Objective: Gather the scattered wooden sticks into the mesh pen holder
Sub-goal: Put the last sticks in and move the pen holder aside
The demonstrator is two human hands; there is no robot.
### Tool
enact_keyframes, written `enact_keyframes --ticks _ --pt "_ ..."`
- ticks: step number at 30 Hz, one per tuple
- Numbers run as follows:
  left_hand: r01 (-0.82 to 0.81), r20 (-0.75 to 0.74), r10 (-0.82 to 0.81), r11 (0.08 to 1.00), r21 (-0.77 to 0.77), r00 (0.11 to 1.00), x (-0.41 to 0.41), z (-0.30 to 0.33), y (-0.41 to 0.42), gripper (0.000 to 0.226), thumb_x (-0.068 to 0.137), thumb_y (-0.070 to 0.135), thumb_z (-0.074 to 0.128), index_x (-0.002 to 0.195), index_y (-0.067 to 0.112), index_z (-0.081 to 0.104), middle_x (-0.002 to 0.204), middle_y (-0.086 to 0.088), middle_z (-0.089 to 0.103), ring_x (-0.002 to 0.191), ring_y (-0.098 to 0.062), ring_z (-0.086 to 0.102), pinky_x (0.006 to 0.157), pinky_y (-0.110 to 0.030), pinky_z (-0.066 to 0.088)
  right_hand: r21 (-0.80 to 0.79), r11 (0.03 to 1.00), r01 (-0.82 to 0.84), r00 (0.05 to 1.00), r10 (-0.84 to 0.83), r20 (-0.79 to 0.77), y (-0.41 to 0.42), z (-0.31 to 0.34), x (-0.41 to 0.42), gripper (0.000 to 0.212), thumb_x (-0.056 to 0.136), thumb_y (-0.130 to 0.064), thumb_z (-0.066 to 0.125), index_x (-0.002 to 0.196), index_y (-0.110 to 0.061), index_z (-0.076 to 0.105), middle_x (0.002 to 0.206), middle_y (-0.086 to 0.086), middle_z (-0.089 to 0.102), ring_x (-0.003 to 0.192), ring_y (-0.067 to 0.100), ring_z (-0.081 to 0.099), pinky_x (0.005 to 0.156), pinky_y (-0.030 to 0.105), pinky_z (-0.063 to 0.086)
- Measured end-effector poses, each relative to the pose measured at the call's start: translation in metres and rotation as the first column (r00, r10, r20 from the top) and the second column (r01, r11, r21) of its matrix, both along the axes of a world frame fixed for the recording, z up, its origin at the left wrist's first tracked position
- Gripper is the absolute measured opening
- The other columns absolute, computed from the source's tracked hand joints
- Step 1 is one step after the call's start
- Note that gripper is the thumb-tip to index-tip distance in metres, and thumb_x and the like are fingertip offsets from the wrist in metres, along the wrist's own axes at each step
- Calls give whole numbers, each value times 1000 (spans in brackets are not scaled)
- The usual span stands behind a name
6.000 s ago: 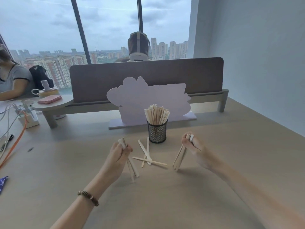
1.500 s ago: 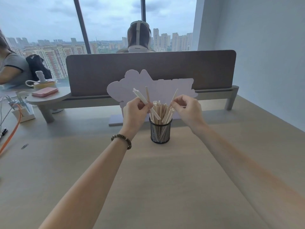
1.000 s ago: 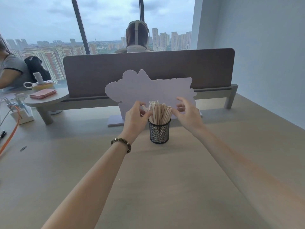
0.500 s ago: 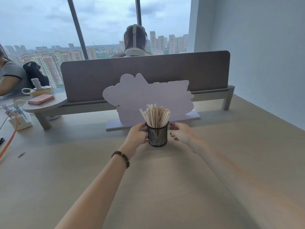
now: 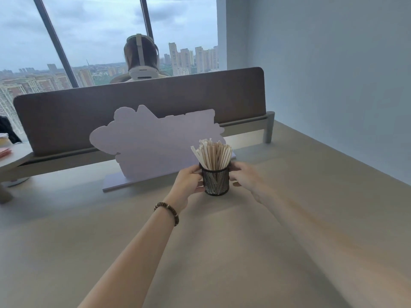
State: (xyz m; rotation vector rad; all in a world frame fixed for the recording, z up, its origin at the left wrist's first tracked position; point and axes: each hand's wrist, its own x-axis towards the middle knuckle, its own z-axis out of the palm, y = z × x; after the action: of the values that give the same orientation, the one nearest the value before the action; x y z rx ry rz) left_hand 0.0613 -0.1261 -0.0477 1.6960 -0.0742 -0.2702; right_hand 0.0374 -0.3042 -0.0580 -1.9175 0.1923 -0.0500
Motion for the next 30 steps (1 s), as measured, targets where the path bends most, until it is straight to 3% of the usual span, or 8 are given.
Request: enact_keyframes --ticks 5,10,16,19,21,26,30 --pt "76 -9 -76 997 -35 997 11 -2 -60 47 96 -10 34 130 11 59 113 -3 70 97 -25 71 66 -25 60 142 983 120 992 -115 -46 -47 5 -4 36 88 -6 43 115 -11 66 105 9 65 97 20 59 83 32 49" --pt "113 -15 -114 991 -71 993 17 -2 -121 49 95 -13 34 126 16 58 95 3 68 97 -24 68 60 -22 59 165 963 214 976 -206 -67 -93 11 -3 41 91 -2 37 124 -13 59 114 8 62 109 23 58 95 37 47" --pt "188 45 -188 982 8 981 29 -10 -170 50 96 -9 40 139 14 50 113 -4 64 107 -26 62 91 -42 56 206 930 304 953 -299 -54 -134 5 2 49 91 -4 40 134 -17 58 125 8 64 117 23 59 86 33 50" --pt "227 53 -227 974 6 973 33 -16 -186 63 94 -8 45 145 29 41 97 4 64 100 -22 62 97 -46 53 244 910 335 942 -332 -54 -147 2 9 51 90 -4 38 136 -17 55 129 7 61 119 22 57 78 29 52" --pt "259 57 -259 966 11 964 34 -18 -194 68 92 -6 47 140 40 39 97 5 65 104 -22 63 98 -44 52 262 902 344 938 -342 -53 -153 2 11 52 89 -4 39 136 -19 55 129 5 61 121 21 56 74 28 51" --pt "276 78 -275 961 2 958 55 -49 -210 69 82 12 51 139 48 41 110 5 71 105 -25 68 95 -48 53 280 893 352 934 -355 -41 -163 1 16 42 91 -3 39 123 -16 63 120 7 65 113 21 59 77 29 52" --pt "309 75 -305 950 -45 949 51 -50 -205 59 88 -2 45 130 39 50 101 11 70 103 -23 69 97 -48 52 321 873 367 929 -363 -75 -164 -4 11 30 91 2 40 93 -18 63 100 9 64 96 21 56 88 36 48"
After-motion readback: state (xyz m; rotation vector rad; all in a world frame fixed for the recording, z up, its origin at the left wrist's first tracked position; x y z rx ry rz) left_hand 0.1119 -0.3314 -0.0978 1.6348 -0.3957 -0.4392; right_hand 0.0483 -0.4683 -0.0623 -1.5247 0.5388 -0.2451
